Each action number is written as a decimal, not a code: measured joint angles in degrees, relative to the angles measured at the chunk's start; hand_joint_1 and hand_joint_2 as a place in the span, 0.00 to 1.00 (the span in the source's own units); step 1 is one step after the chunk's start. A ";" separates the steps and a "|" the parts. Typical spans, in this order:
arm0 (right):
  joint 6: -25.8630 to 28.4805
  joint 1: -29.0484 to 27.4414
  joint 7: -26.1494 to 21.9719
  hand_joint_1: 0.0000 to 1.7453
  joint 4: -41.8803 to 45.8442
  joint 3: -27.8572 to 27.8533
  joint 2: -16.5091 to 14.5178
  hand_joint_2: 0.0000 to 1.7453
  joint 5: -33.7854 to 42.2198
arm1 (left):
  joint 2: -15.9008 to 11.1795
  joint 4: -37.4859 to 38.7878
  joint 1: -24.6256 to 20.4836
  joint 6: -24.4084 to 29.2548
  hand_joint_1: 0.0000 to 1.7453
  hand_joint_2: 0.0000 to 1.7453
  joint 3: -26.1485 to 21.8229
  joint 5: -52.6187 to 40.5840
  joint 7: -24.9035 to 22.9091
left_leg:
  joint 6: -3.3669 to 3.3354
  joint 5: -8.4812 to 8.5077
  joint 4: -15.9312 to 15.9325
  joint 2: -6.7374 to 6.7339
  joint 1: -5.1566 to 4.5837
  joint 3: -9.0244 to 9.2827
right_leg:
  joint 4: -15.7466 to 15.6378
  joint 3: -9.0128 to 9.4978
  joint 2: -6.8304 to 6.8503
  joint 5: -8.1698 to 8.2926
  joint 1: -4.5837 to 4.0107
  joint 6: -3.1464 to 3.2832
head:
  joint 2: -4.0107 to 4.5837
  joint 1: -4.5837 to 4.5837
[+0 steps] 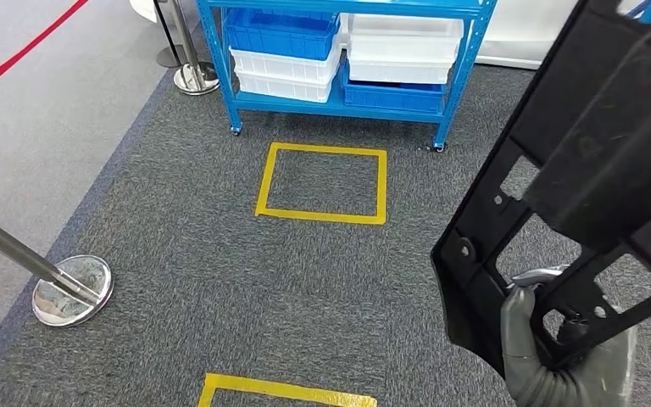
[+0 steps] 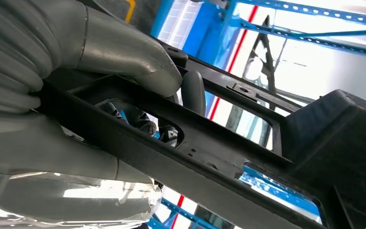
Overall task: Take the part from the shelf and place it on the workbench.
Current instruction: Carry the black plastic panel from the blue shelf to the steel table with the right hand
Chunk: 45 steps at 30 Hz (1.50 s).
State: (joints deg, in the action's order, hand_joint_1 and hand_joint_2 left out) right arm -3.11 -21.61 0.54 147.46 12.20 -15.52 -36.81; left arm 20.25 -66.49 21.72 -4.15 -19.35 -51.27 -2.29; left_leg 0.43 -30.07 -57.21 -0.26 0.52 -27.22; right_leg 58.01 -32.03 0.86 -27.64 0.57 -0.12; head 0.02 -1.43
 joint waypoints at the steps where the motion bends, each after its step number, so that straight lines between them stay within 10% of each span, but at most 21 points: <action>1: 0.04 -0.19 -0.03 1.00 0.43 -0.33 -0.24 1.00 -0.01 | 0.01 -0.68 0.22 0.02 0.00 0.00 -0.05 0.04 -0.08 | -0.45 0.12 0.36 -0.03 0.04 -0.22 | 0.01 -0.10 0.05 0.22 -0.04 -0.39 | 0.00 0.02; 3: 0.11 -0.53 -0.18 1.00 1.02 -0.87 -0.52 1.00 -0.09 | 0.03 -1.70 0.62 0.10 0.00 0.00 -0.20 -0.02 -0.22 | -1.00 0.59 0.91 -0.12 0.06 -0.47 | 0.27 -0.48 -0.10 -0.62 -0.01 -0.66 | 0.00 0.20; 6: 1.61 -1.26 -2.18 1.00 1.54 -1.70 -0.93 1.00 -1.14 | 0.06 -2.95 1.21 1.67 0.00 0.00 -0.30 -1.28 -1.57 | -0.99 0.62 0.73 -0.15 -0.43 -0.98 | -0.14 -0.92 -0.50 -0.38 0.04 0.80 | -0.01 0.62; 17: 8.37 -4.98 -7.87 1.00 2.38 -4.31 -3.15 1.00 -3.27 | 0.05 -13.05 5.23 8.78 0.00 0.00 -0.28 -3.61 -12.82 | -2.37 1.66 0.88 -0.39 -0.78 -1.10 | -1.32 -0.83 -0.90 2.15 0.62 -1.68 | -0.01 0.50; 22: 9.29 -5.72 -8.14 1.00 2.75 -6.43 -3.37 1.00 -1.82 | 0.08 -16.90 7.18 11.77 0.00 0.00 -0.14 -2.92 -17.60 | -3.26 3.03 2.66 -1.67 -0.24 -0.94 | 10.74 -6.05 -0.90 -5.35 0.82 -1.98 | 0.00 0.68; 24: 10.13 -6.04 -8.34 1.00 2.74 -7.22 -3.37 1.00 -1.34 | 0.10 -18.27 7.92 12.98 0.00 0.00 0.20 -3.32 -20.29 | -2.92 2.79 2.25 -2.35 -0.12 -1.14 | 13.22 -6.91 -0.78 -5.38 1.15 -2.25 | 0.00 0.68; 27: 11.32 -6.43 -8.90 1.00 2.75 -8.73 -3.37 1.00 0.27 | 0.11 -20.57 9.38 13.68 0.00 0.00 1.05 -4.30 -23.40 | -1.53 1.72 0.82 -3.31 0.23 -1.36 | 4.71 -2.10 1.15 -1.24 1.62 -2.78 | -0.01 0.71; 32: 10.83 -6.82 -9.85 1.00 2.81 -12.01 -3.39 1.00 3.57 | 0.15 -22.40 10.33 11.61 0.00 0.00 1.93 -5.14 -23.44 | 0.38 0.26 -0.71 -4.44 0.21 -1.30 | 1.33 -0.68 1.00 -0.79 1.22 -0.80 | 0.00 0.29; 38: 8.73 -6.74 -10.02 1.00 2.81 -14.28 -3.39 1.00 5.06 | 0.16 -22.16 10.21 8.66 0.00 0.00 2.52 -5.73 -20.10 | 0.72 -8.81 -15.75 -0.44 0.53 -7.43 | 1.33 -2.11 -2.13 0.31 0.56 1.13 | 0.00 0.03; 40: 8.35 -6.81 -9.90 1.00 2.80 -14.75 -3.39 1.00 5.41 | 0.16 -21.85 10.01 8.28 0.00 0.00 2.61 -5.95 -19.36 | 0.00 -7.35 -15.30 -0.14 0.33 -7.02 | 1.35 -2.33 -3.47 0.57 0.05 1.36 | 0.00 0.04; 45: 11.81 -10.96 -12.97 1.00 2.80 -14.33 -3.39 1.00 5.44 | 0.21 -21.29 9.71 8.45 0.00 0.00 2.68 -6.10 -17.99 | -2.58 -0.96 -0.87 3.82 -0.73 -0.28 | 1.41 -2.69 -6.16 1.26 -0.30 0.92 | 0.00 0.19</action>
State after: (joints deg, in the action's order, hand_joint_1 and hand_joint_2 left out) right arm 8.69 -32.57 -12.43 150.27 -2.14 -18.91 -31.37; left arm 20.46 -87.78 31.43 4.29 -16.68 -57.37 -20.28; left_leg -2.15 -31.03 -58.07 3.56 -0.22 -27.50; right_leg 59.42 -34.72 -5.30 -26.38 0.28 0.80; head 0.02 -1.24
